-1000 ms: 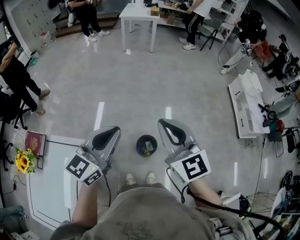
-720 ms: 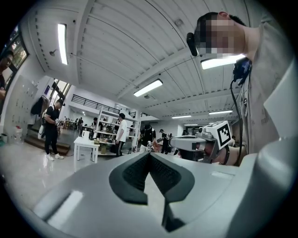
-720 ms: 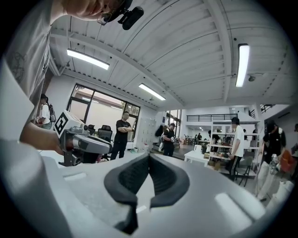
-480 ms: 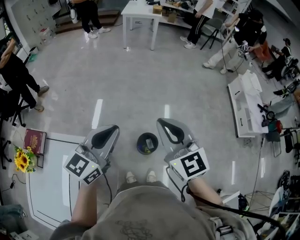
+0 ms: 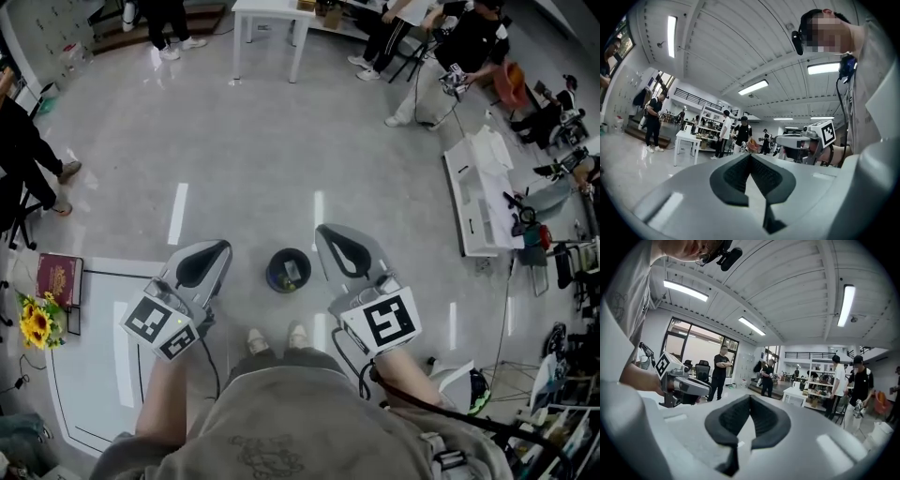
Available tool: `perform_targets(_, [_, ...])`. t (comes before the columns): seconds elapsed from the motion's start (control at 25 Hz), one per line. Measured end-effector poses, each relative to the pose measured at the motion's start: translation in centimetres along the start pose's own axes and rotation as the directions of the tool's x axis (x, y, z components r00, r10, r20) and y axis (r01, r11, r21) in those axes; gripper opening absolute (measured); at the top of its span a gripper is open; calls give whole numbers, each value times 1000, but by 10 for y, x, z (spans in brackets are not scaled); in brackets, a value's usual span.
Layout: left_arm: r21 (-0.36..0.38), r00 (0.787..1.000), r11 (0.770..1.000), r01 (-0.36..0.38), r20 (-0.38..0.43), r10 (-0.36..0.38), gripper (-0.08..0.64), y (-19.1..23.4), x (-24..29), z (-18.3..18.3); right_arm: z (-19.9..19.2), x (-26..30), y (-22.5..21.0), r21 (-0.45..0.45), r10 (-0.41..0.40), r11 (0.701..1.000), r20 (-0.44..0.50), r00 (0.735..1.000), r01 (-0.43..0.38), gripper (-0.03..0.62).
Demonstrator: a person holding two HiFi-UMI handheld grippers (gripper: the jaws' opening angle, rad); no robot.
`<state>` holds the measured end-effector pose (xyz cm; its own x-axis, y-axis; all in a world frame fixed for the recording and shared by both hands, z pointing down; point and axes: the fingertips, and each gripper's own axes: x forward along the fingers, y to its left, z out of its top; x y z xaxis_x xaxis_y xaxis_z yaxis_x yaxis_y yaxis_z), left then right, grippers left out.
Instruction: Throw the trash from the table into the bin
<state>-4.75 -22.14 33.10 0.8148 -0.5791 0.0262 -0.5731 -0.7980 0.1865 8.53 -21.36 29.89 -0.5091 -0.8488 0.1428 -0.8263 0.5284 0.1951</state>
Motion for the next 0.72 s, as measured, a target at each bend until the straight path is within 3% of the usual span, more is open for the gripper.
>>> perform_targets(0.12, [-30, 1000, 999, 15, -1, -15, -2, 6, 2, -4, -3, 0, 4, -1, -8, 1000, -15, 1000, 8, 2])
perform_targets(0.36, [-11, 999, 999, 40, -19, -40, -2, 2, 9, -8, -9, -10, 1, -9, -28, 1000, -43, 999, 27, 2])
perform_targets(0.72, [3, 999, 1000, 19, -26, -19, -2, -33, 28, -9, -13, -55, -23, 8, -41, 999, -8, 999, 41, 2])
